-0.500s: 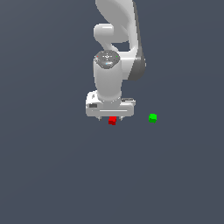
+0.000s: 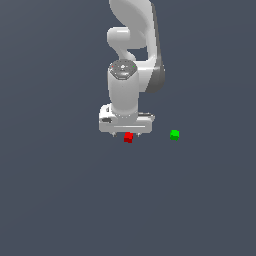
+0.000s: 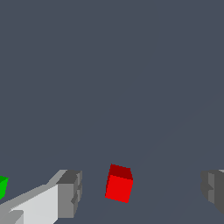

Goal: Stack the red cube on top of the green cube.

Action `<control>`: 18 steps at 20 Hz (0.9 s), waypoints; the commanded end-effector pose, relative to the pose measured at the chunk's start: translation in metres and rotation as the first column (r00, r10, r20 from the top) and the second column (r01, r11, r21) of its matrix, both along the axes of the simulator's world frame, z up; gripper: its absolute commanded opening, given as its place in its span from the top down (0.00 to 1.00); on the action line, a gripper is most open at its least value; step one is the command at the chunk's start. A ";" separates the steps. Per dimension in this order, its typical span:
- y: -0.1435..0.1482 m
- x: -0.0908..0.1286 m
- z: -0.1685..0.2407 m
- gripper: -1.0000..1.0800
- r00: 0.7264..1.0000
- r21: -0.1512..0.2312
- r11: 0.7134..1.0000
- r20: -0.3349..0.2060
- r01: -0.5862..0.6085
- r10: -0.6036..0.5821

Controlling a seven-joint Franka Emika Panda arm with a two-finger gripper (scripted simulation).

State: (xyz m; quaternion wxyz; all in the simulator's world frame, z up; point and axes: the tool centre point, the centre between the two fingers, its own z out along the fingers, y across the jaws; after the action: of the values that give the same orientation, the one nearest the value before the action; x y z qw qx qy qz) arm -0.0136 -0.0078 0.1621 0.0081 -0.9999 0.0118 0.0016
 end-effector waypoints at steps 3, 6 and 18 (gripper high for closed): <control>0.000 -0.014 -0.014 0.04 0.999 -0.003 0.999 0.000 0.036 -0.036; 0.001 -0.027 -0.028 0.04 0.997 -0.005 0.997 0.000 0.071 -0.071; 0.009 -0.077 -0.082 0.04 0.978 -0.015 0.978 0.003 0.209 -0.209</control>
State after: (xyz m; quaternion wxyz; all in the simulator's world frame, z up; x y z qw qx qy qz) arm -0.0864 0.0002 0.0849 0.0011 -0.9939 0.1102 0.0007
